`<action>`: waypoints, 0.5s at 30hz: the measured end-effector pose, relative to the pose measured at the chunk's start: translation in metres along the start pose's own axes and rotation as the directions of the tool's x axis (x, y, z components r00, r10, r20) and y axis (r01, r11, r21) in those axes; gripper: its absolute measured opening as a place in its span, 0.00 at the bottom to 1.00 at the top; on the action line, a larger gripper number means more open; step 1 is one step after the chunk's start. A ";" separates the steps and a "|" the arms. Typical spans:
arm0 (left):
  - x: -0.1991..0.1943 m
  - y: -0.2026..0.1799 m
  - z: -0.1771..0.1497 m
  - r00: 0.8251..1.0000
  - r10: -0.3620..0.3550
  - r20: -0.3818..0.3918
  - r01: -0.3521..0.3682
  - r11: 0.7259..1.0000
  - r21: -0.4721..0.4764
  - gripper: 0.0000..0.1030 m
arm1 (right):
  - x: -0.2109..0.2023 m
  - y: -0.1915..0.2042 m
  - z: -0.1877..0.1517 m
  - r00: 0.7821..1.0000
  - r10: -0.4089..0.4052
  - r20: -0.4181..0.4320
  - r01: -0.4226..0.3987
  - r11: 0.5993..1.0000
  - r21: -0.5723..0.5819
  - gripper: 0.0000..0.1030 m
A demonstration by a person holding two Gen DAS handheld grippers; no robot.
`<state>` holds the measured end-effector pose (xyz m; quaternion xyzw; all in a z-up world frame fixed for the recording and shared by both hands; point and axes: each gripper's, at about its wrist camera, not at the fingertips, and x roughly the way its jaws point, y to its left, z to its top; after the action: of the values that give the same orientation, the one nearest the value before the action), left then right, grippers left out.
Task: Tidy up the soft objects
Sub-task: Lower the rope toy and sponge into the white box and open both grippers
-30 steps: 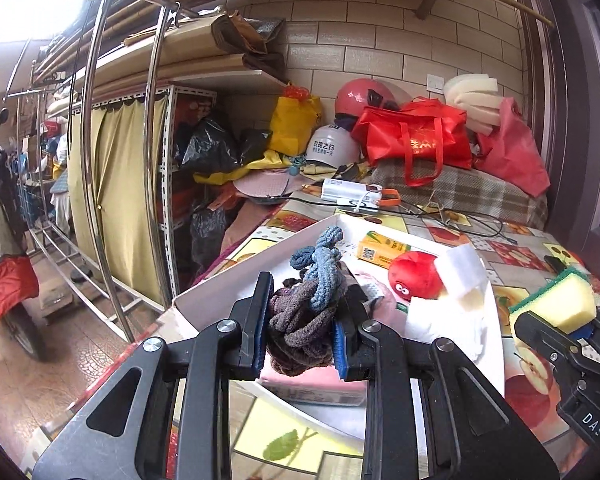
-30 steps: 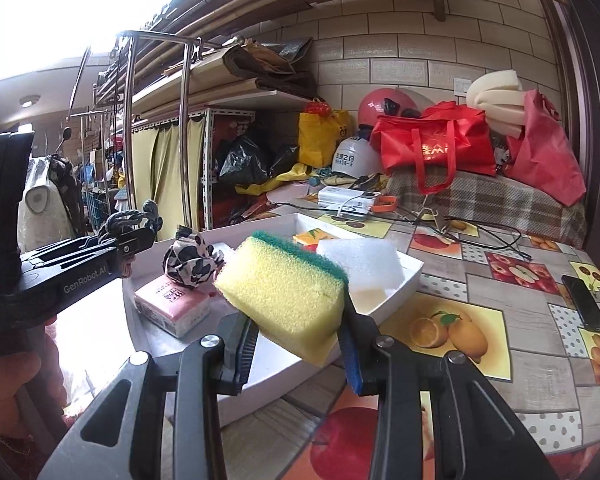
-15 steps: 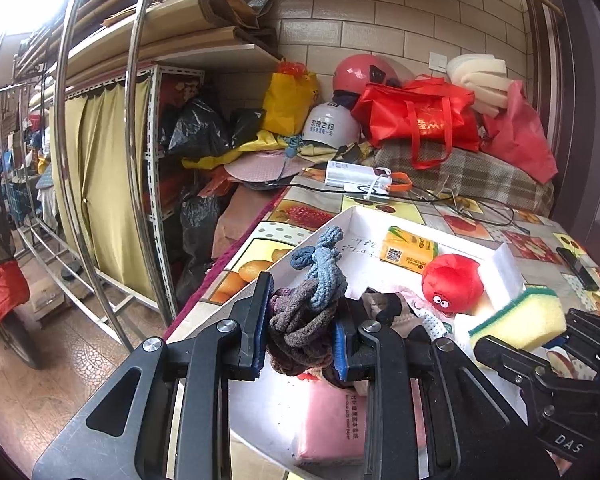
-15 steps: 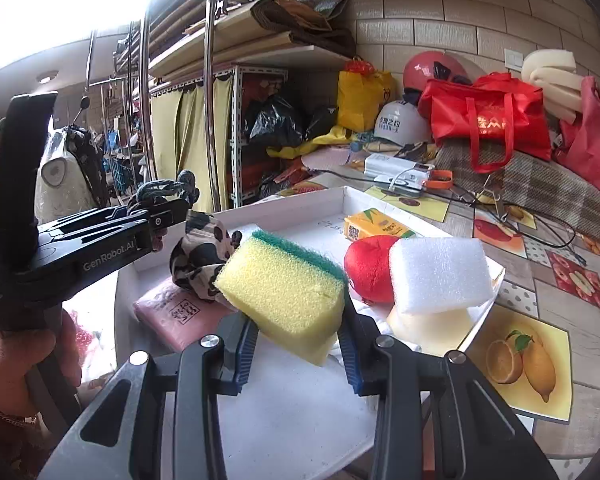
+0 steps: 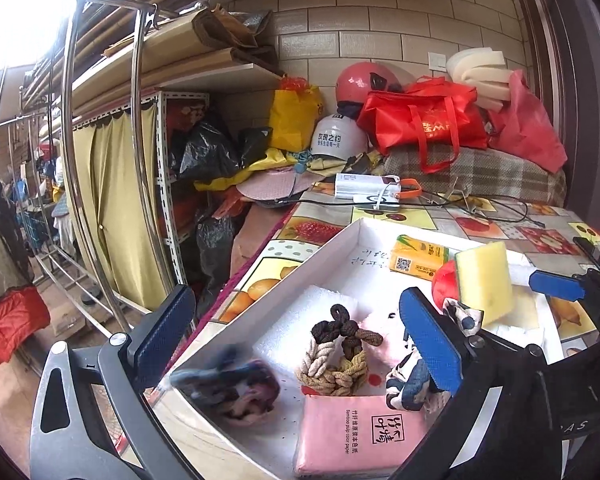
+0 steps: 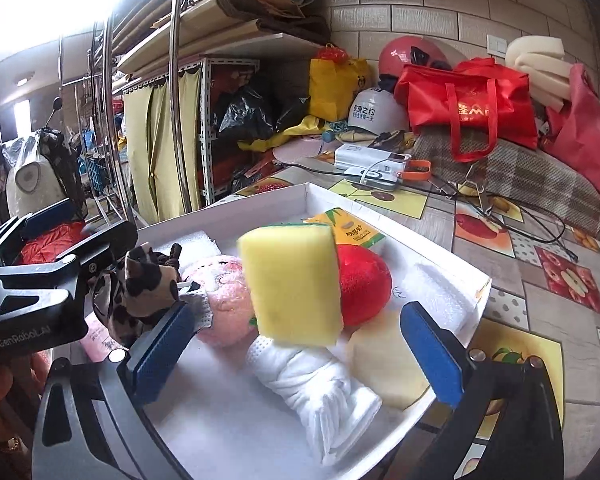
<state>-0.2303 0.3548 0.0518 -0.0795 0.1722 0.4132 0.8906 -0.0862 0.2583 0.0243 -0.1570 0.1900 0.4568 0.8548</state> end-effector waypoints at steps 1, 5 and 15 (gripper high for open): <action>0.000 0.001 0.000 1.000 0.001 -0.002 -0.002 1.000 -0.005 1.00 | 0.001 0.000 0.002 1.000 -0.004 0.003 0.004 1.000 -0.002 1.00; 0.000 0.005 0.001 1.000 0.015 0.000 -0.015 0.999 -0.031 1.00 | -0.002 -0.007 0.002 1.000 -0.018 0.021 0.018 1.000 0.024 1.00; -0.006 0.004 0.001 0.998 0.044 0.032 -0.043 0.998 -0.036 1.00 | -0.017 -0.009 0.003 0.993 -0.050 0.111 0.046 0.998 0.038 1.00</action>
<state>-0.2365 0.3533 0.0546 -0.0844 0.1520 0.4369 0.8826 -0.0865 0.2427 0.0354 -0.1205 0.1463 0.4404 0.8776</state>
